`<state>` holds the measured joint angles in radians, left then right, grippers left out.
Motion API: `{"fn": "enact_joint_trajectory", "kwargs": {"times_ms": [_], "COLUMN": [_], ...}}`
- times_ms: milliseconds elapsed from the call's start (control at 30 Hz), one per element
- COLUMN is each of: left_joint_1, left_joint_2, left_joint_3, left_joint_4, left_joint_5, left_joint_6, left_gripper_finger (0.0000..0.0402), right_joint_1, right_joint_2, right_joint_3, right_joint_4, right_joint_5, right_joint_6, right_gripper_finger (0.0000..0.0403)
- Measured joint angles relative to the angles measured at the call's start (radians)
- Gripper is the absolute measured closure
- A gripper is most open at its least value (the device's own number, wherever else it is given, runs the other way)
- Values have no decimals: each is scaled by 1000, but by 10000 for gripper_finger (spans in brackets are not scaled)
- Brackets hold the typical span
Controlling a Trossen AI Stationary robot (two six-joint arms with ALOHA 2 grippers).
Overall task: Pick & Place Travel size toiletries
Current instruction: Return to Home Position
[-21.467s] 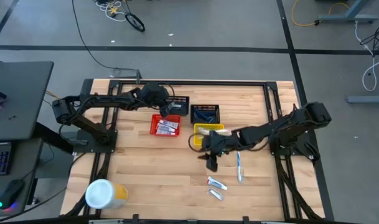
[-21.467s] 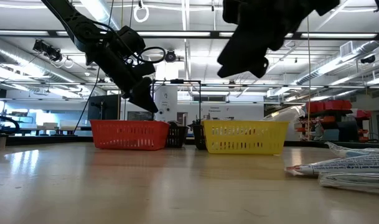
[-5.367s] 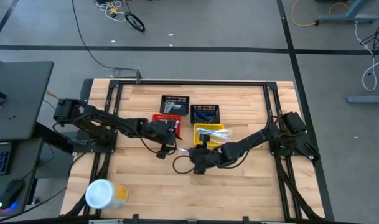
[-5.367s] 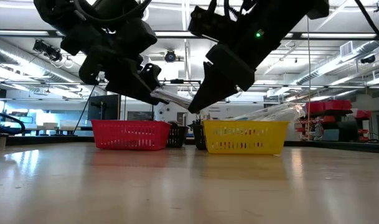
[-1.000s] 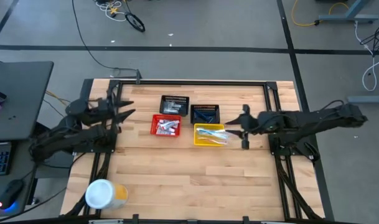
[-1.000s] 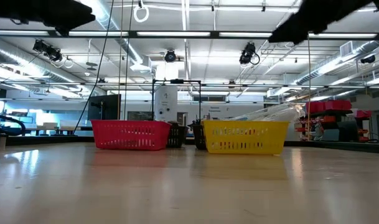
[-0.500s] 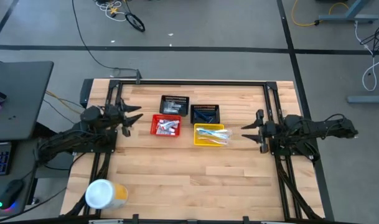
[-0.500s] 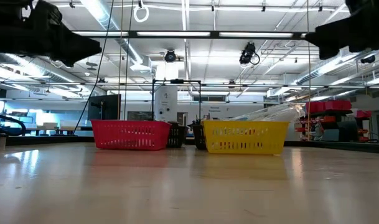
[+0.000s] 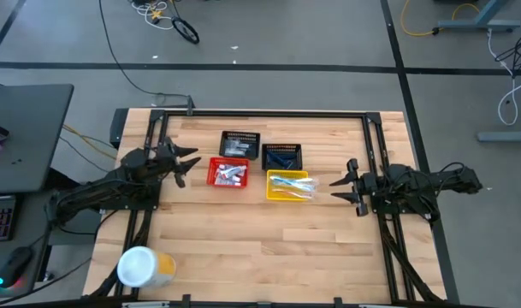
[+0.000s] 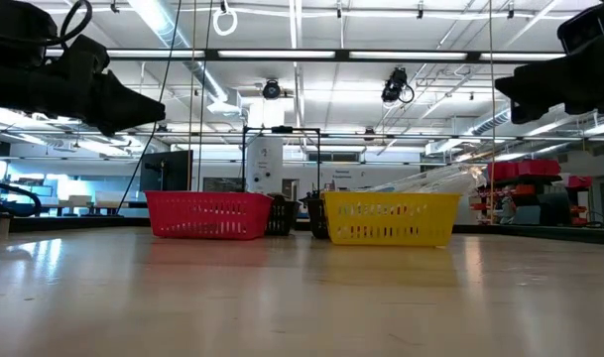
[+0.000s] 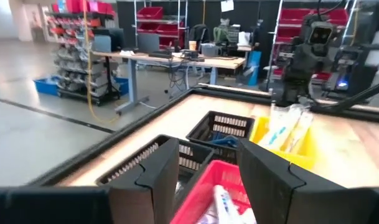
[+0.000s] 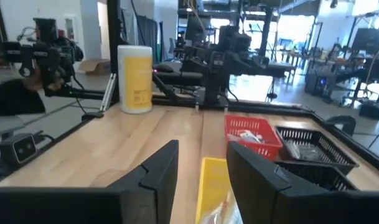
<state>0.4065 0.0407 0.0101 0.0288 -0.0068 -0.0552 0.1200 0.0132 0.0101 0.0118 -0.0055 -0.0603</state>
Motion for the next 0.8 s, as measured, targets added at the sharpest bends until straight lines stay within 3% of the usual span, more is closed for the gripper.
{"fn": "enact_joint_trajectory", "kwargs": {"times_ms": [167,800], "left_joint_1": [0,0], "left_joint_2": [-1,0], "left_joint_3": [0,-1], "left_joint_4": [-2,-5], "left_joint_5": [-7,-8], "left_joint_6": [59,59], "left_gripper_finger": [230,230], "right_joint_1": [0,0], "right_joint_2": [7,8], "right_joint_3": [0,0], "right_joint_4": [-5,-5], "right_joint_5": [3,3], "right_joint_6": [10,11], "right_gripper_finger": [257,257]}}
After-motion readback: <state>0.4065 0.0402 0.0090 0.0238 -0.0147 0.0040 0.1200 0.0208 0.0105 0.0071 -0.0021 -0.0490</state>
